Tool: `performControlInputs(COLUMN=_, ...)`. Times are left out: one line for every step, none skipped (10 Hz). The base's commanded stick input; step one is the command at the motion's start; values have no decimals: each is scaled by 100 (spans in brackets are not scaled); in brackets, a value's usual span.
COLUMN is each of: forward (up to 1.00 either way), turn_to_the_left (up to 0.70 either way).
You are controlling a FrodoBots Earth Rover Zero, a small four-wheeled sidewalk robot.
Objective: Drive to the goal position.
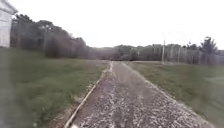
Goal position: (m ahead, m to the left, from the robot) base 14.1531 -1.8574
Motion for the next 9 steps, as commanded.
performControlInputs(forward=68, turn_to_the_left=0)
performControlInputs(forward=68, turn_to_the_left=-1)
performControlInputs(forward=68, turn_to_the_left=-8)
performControlInputs(forward=68, turn_to_the_left=-19)
performControlInputs(forward=68, turn_to_the_left=-30)
performControlInputs(forward=68, turn_to_the_left=-34)
performControlInputs(forward=68, turn_to_the_left=-34)
performControlInputs(forward=68, turn_to_the_left=-34)
performControlInputs(forward=68, turn_to_the_left=-34)
